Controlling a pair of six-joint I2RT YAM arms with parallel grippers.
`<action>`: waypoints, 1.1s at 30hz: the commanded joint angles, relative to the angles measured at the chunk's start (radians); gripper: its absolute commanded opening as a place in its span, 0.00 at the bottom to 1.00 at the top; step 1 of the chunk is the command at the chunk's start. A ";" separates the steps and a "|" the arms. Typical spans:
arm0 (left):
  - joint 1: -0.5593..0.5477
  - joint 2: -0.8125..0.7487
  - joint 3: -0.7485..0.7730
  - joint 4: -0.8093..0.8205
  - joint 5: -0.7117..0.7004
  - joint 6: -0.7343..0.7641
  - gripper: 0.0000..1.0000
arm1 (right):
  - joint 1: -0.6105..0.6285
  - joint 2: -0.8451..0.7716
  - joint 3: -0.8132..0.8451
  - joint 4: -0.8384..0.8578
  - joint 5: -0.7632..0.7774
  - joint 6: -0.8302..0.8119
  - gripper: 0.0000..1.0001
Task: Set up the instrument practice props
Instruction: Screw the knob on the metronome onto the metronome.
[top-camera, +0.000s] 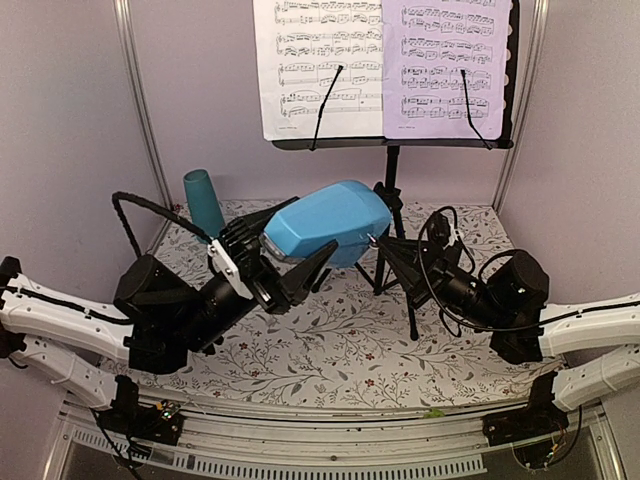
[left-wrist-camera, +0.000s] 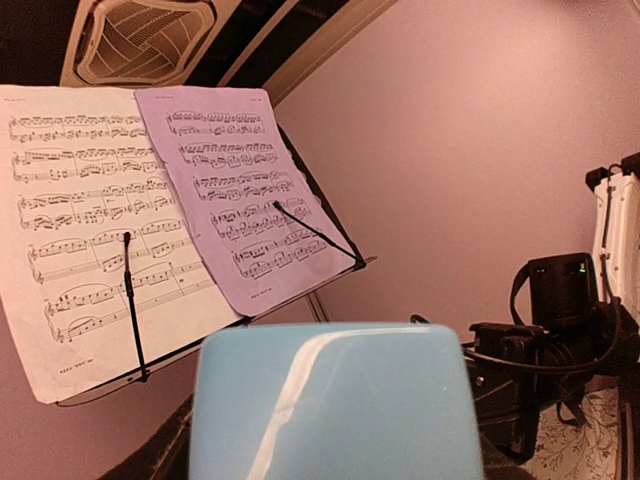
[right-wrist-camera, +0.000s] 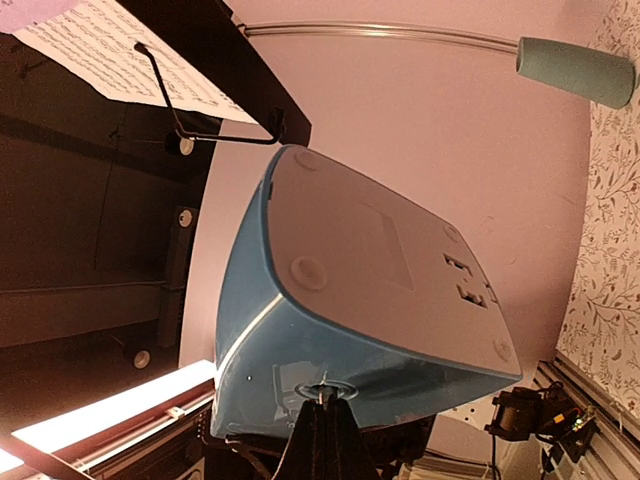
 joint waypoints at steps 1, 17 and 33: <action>-0.046 0.033 -0.023 0.380 0.106 0.097 0.00 | 0.030 0.026 0.031 0.213 0.100 0.149 0.00; -0.067 0.024 0.011 0.322 -0.076 0.039 0.00 | 0.065 -0.092 0.030 -0.052 0.150 -0.038 0.26; -0.052 0.000 0.370 -0.607 -0.347 -0.340 0.00 | 0.245 -0.186 0.184 -0.758 0.635 -1.187 0.61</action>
